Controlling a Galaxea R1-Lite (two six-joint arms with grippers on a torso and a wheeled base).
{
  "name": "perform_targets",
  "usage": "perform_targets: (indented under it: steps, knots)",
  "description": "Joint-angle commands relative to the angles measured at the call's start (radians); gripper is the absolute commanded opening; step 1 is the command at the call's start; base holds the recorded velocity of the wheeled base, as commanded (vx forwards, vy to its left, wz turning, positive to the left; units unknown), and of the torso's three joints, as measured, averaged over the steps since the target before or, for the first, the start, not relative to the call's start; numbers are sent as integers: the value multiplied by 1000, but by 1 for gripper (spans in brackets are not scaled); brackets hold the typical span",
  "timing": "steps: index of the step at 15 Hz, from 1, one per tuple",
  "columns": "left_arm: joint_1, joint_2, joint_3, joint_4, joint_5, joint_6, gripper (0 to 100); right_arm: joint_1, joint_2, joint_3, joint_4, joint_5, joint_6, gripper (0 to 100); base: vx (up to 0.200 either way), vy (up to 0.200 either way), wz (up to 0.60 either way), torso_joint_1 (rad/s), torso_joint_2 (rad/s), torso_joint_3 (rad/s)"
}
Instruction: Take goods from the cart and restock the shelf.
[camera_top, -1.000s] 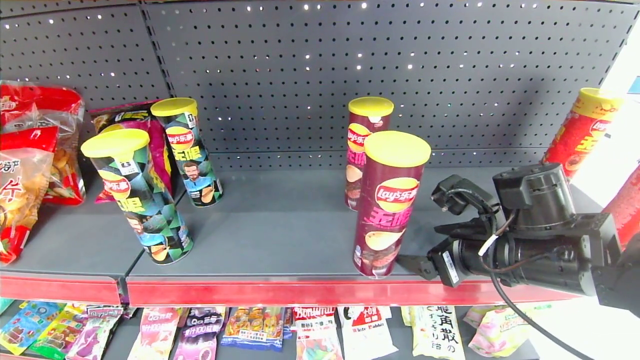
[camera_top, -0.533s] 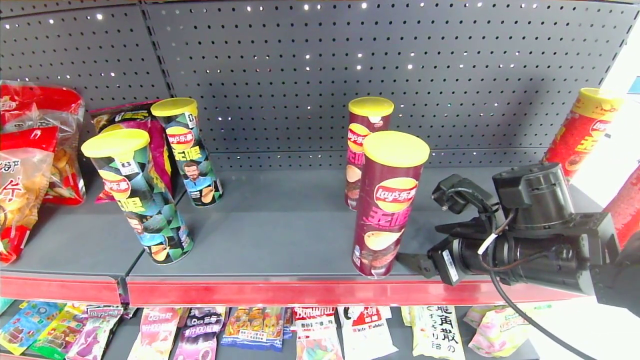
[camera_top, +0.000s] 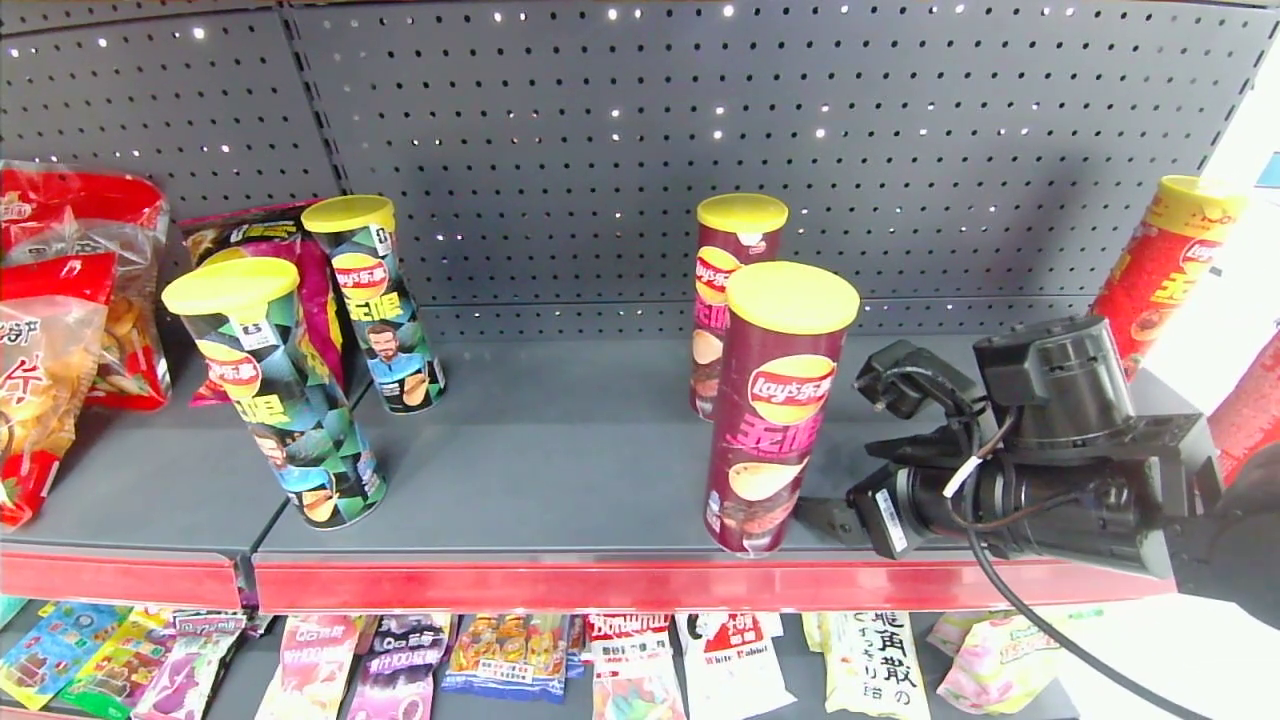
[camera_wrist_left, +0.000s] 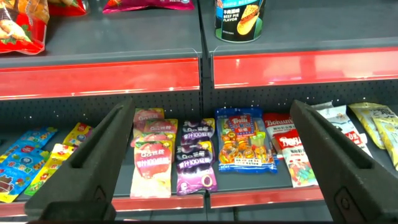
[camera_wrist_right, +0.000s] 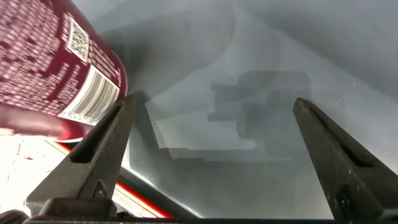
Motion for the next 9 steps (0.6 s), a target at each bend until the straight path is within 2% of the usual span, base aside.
perform_targets:
  steps: [1,9]
  knots:
    - [-1,2,0,1,1,0,100,4,1,-7,-2,-1,0,100,0,0,0,0,0,0]
    - [1,2,0,1,1,-2,100,32,10,-18,-2,-1,0,100,0,0,0,0,0,0]
